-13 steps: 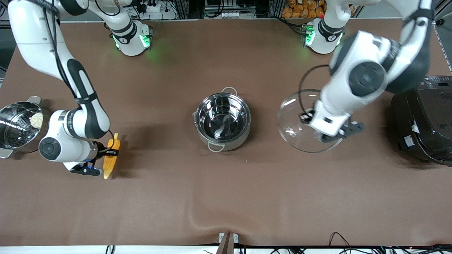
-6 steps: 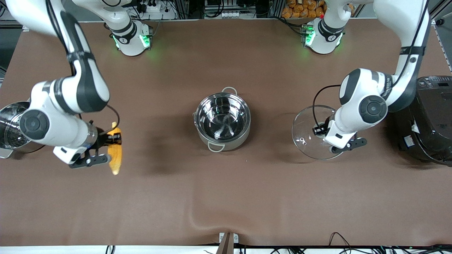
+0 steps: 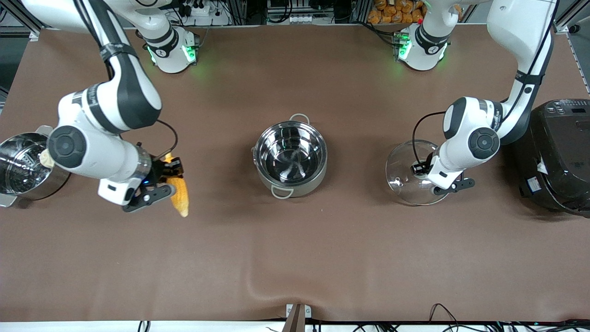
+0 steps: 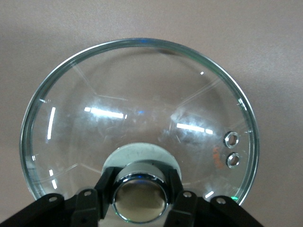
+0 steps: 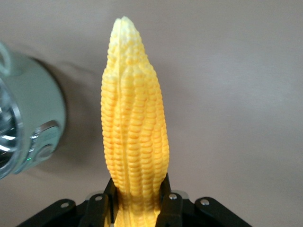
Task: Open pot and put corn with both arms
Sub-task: 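Carry the corn over the steel pot with the right gripper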
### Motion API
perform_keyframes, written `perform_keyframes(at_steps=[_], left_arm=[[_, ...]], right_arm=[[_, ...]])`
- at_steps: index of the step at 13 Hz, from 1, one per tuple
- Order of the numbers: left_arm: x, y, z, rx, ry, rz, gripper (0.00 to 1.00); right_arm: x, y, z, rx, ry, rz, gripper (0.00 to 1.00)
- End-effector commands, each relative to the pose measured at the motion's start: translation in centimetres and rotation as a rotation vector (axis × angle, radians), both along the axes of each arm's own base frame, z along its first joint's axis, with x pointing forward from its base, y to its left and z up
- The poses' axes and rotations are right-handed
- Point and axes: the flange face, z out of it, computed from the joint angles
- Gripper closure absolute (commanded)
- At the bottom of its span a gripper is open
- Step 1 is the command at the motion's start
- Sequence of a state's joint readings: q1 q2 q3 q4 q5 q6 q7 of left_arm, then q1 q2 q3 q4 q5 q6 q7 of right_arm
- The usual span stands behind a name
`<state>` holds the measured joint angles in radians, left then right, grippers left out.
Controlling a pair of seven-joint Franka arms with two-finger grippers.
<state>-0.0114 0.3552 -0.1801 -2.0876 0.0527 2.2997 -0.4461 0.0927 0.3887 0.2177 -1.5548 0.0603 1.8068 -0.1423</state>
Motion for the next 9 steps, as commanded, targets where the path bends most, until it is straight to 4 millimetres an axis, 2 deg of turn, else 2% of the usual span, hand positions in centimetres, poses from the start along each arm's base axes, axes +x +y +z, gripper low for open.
perform_keyframes(at_steps=[1, 3, 4, 5, 6, 8, 9], left_arm=[[0.0, -0.4, -1.3, -0.018, -0.027, -0.017, 1.0], [-0.1, -0.4, -1.8, -0.019, -0.022, -0.017, 1.0], [-0.1, -0.5, -1.9, -0.019, -0.02, -0.019, 0.91], [0.0, -0.4, -2.1, -0.02, -0.019, -0.018, 0.54], [0.1, -0.4, -1.9, -0.02, -0.02, -0.016, 0.01], [0.4, -0.3, -0.8, -0.019, -0.034, -0.013, 0.0], [0.6, -0.3, 0.4, -0.018, -0.051, -0.013, 0.0]], right_arm=[[-1.7, 5.2, 1.5, 0.042, -0.004, 0.076, 1.0], [-4.0, 11.6, 2.3, 0.036, -0.02, 0.137, 1.0], [-5.6, 14.9, 2.2, 0.015, -0.018, 0.124, 1.0], [-7.1, 18.1, 1.7, -0.008, -0.018, 0.103, 1.0], [-8.1, 20.5, 1.0, -0.03, -0.022, 0.101, 1.0], [-8.7, 23.4, -0.7, -0.035, -0.014, 0.098, 1.0], [-8.6, 24.0, -1.5, -0.034, -0.012, 0.09, 1.0]])
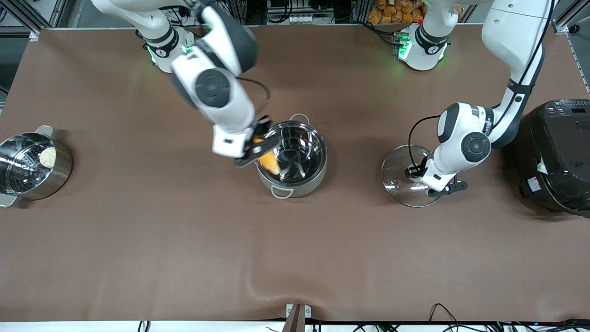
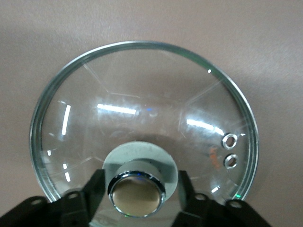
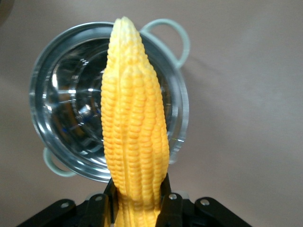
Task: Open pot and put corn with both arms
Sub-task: 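Carry the corn over the steel pot with the right gripper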
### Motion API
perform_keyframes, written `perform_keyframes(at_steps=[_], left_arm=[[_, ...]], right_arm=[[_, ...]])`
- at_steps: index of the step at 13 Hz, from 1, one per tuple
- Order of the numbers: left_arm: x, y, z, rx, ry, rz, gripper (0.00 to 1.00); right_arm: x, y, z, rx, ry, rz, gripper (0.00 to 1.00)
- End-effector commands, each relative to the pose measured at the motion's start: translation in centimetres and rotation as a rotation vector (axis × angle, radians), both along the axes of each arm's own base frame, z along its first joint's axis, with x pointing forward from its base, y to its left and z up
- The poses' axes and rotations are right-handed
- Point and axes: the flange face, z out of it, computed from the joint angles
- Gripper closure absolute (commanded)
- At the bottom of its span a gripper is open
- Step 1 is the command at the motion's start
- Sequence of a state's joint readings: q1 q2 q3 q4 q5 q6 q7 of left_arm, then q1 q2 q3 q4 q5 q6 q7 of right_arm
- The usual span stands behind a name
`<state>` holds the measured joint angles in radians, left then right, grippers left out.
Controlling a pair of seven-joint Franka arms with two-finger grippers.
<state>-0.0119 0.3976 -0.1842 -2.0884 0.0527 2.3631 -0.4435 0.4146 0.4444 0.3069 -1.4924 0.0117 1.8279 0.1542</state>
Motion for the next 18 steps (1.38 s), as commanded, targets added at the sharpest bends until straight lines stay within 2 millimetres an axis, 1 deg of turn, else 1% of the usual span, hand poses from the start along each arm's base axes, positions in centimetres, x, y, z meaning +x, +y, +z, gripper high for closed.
perform_keyframes(at_steps=[1, 2, 3, 4, 5, 7, 9, 10, 11, 13, 14, 16, 17, 18], left_arm=[[0.9, 0.1, 4.2, -0.002, -0.06, -0.001, 0.0], [1.2, 0.2, 7.1, 0.0, -0.103, 0.0, 0.0], [1.4, 0.7, 10.2, 0.007, -0.127, 0.003, 0.0], [1.9, 1.9, 14.1, 0.016, -0.149, 0.014, 0.0], [2.4, 2.8, 17.8, 0.024, -0.153, 0.001, 0.0], [3.0, 4.5, 24.2, 0.033, -0.15, -0.033, 0.0], [3.1, 4.9, 29.7, 0.039, -0.112, -0.044, 0.0], [3.0, 5.0, 32.3, 0.041, -0.1, -0.042, 0.0], [2.7, 4.9, 34.2, 0.042, -0.098, -0.046, 0.0], [1.5, 4.7, 36.8, 0.048, -0.127, -0.048, 0.0], [1.3, 4.6, 37.3, 0.047, -0.135, -0.052, 0.0], [0.9, 4.5, 38.1, 0.048, -0.15, -0.053, 0.0], [0.9, 4.6, 38.2, 0.046, -0.151, -0.052, 0.0], [0.9, 4.6, 38.3, 0.043, -0.153, -0.051, 0.0]], right_arm=[[2.0, 0.9, -2.4, -0.001, 0.001, -0.029, 1.0], [2.3, 1.3, -3.4, 0.009, -0.003, -0.018, 1.0], [1.8, 2.7, -4.5, 0.01, -0.021, 0.013, 1.0], [1.6, 4.0, -5.3, -0.006, -0.053, 0.059, 1.0], [1.7, 4.8, -6.2, -0.036, -0.081, 0.092, 1.0], [1.6, 5.4, -6.8, -0.044, -0.086, 0.108, 1.0], [1.1, 5.9, -7.2, -0.055, -0.088, 0.128, 1.0], [0.6, 6.5, -7.8, -0.062, -0.083, 0.14, 1.0], [0.0, 7.0, -8.1, -0.066, -0.081, 0.149, 1.0], [-0.5, 7.3, -8.8, -0.093, -0.088, 0.165, 1.0], [-1.1, 8.0, -8.9, -0.104, -0.092, 0.177, 1.0], [-1.1, 7.9, -9.4, -0.124, -0.099, 0.179, 1.0], [-1.5, 8.3, -9.5, -0.124, -0.098, 0.185, 1.0], [-1.9, 8.6, -9.6, -0.128, -0.099, 0.18, 0.41]])
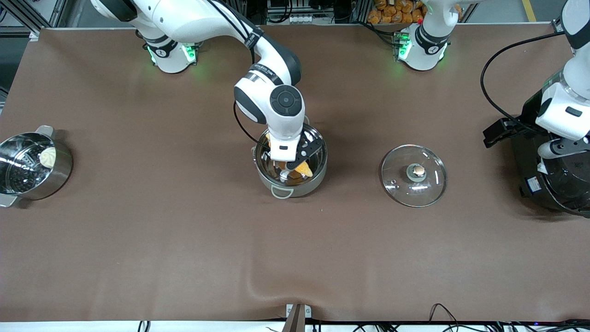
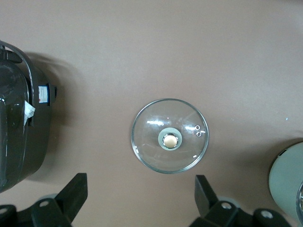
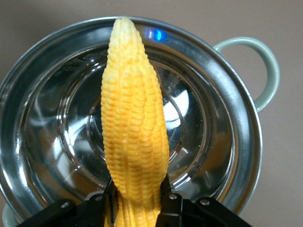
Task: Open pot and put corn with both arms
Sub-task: 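Carry the corn over the steel pot with the right gripper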
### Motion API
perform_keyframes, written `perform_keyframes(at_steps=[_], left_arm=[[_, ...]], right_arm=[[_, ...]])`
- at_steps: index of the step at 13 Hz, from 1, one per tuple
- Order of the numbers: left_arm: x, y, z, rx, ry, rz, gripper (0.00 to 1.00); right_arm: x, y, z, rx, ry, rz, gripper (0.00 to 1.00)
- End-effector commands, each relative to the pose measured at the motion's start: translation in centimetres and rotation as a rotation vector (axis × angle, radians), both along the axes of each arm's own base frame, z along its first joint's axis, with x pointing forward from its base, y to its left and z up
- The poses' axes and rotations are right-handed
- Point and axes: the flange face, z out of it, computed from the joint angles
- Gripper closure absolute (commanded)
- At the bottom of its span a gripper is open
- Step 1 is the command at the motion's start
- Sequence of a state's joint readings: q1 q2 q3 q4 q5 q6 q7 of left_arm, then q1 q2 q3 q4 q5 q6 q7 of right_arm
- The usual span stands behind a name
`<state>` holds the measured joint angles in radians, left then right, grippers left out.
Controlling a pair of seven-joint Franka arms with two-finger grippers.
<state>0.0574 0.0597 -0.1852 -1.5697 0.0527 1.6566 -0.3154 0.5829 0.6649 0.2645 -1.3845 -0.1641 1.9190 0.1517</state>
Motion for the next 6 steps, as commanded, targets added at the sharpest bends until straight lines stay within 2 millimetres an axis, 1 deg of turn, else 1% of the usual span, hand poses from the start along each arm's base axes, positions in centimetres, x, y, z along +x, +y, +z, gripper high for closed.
perform_keyframes(at_steps=[1, 3, 4, 5, 6], left_arm=[[-0.6, 0.2, 0.9, -0.005, 0.0, -0.015, 0.0], [-0.6, 0.3, 1.1, 0.0, -0.004, -0.018, 0.0], [-0.6, 0.3, 1.2, 0.003, -0.007, -0.035, 0.0], [-0.5, 0.4, 2.0, 0.003, -0.022, -0.057, 0.0], [-0.5, 0.5, 2.5, 0.004, -0.029, -0.083, 0.0]], right_arm=[[-0.5, 0.8, -0.2, -0.034, -0.025, -0.019, 0.0], [-1.7, 1.4, -0.2, -0.057, -0.023, -0.091, 0.0], [-1.9, 1.2, -0.2, -0.065, -0.023, -0.112, 0.0], [-1.9, 0.8, -0.1, -0.076, -0.017, -0.12, 0.0], [-1.4, 0.1, 1.4, -0.074, -0.027, -0.13, 0.0]])
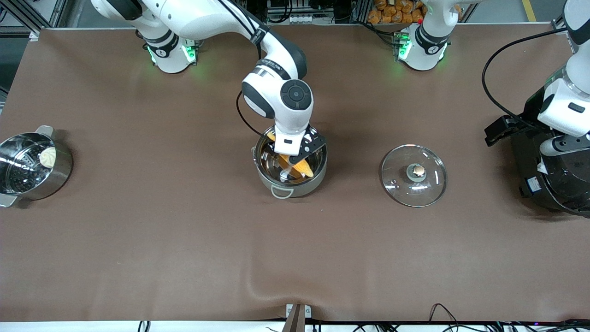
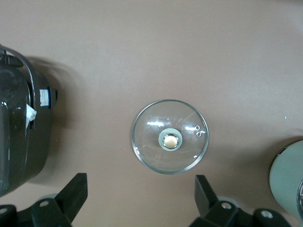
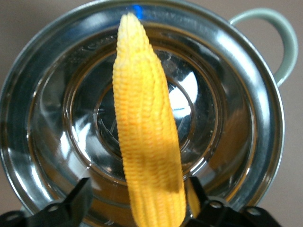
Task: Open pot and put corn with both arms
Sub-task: 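Release the corn into the pot while the left gripper withdraws from the lid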
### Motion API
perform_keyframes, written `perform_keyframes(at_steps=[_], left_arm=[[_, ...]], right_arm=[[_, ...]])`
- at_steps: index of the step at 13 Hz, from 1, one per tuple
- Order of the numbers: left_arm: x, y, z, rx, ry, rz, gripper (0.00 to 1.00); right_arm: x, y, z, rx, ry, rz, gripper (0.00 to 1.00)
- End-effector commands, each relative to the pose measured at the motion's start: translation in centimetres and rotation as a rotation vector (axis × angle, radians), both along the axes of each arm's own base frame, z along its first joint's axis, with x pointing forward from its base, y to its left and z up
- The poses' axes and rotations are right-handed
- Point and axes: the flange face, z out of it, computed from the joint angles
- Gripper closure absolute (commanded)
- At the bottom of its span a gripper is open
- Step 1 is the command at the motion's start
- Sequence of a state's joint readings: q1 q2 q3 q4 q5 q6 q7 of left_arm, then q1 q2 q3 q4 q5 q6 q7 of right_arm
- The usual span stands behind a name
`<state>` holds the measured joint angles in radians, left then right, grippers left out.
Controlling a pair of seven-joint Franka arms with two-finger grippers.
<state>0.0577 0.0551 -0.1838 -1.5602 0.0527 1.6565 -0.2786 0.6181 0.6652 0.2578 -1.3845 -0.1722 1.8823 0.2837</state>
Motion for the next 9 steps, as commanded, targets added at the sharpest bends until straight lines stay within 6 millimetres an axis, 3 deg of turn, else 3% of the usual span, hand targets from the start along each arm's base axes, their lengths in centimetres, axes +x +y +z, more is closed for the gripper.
perform_keyframes(at_steps=[1, 2, 5, 7, 9], left_arm=[[-0.5, 0.8, 1.9, 0.003, -0.016, -0.06, 0.0], [-0.7, 1.1, 2.1, 0.006, -0.015, -0.06, 0.0], [-0.7, 1.1, 2.2, 0.005, -0.015, -0.065, 0.0], [-0.7, 1.0, 2.1, -0.004, -0.013, -0.063, 0.0], [-0.7, 1.0, 2.1, -0.008, -0.013, -0.063, 0.0]], right_arm=[[1.7, -2.9, 3.2, -0.025, -0.045, -0.053, 0.0], [2.5, -4.7, 4.9, -0.019, -0.06, -0.074, 0.0], [5.9, -13.6, 10.2, -0.013, -0.104, -0.183, 0.0], [7.4, -20.9, 13.5, -0.017, -0.131, -0.252, 0.0], [7.7, -28.8, 16.8, 0.014, -0.082, -0.229, 0.0]])
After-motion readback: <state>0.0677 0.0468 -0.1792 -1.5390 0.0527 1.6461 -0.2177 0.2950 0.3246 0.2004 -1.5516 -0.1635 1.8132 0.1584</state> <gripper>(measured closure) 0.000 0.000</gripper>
